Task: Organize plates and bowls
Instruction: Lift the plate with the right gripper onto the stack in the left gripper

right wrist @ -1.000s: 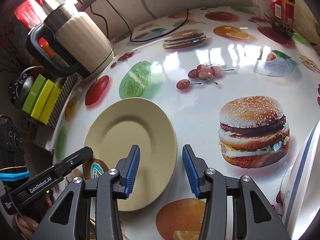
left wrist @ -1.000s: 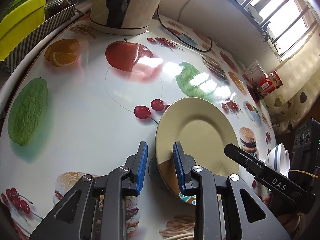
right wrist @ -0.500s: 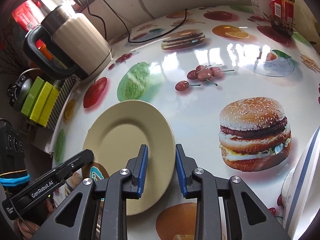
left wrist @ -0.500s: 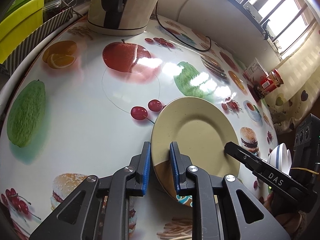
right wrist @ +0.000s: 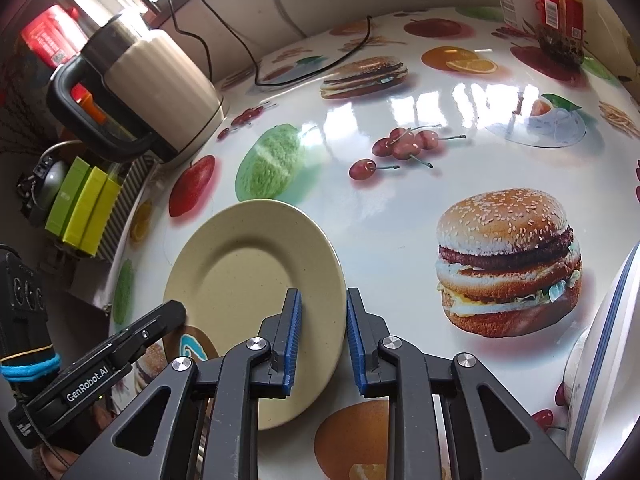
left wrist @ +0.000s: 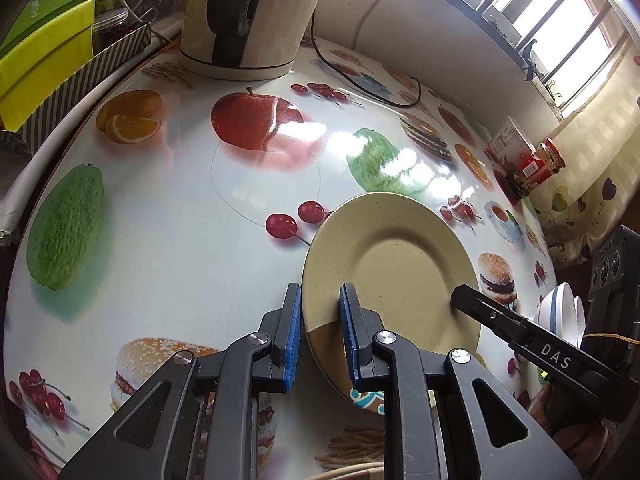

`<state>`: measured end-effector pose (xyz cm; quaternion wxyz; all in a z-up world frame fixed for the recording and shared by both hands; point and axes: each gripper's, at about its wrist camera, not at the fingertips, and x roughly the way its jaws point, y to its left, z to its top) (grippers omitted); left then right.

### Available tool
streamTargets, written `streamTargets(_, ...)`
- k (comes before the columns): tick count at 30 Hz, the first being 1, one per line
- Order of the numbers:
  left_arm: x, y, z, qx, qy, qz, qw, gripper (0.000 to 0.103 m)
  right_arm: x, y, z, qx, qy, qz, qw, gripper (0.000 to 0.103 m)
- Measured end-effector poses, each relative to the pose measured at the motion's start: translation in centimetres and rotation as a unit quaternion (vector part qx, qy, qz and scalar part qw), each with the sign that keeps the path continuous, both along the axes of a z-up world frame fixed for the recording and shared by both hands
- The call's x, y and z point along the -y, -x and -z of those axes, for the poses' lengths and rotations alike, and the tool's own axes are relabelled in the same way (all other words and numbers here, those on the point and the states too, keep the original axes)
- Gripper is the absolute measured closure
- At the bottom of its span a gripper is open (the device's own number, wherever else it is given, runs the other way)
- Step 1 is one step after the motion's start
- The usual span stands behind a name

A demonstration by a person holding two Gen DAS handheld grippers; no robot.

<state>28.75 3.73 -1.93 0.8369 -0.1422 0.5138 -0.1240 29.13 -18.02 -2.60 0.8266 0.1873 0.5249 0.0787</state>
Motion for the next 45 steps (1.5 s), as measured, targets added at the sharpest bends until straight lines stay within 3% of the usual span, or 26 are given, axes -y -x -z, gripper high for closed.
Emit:
streamTargets(24, -2.6, 5.5, -3.5, 0.032, 0.006, -0.018, 0.9993, 0.083, -1.9, 4.7, -4.2, 0.035, -0.010, -0.037, 0.999, 0.083)
streamTargets(45, -4.5, 12.1, -2.6, 0.022, 0.005, -0.034, 0.9992, 0.083, -3.7, 10.9, -4.1, 0.030, -0.014, -0.068, 0.997, 0.083)
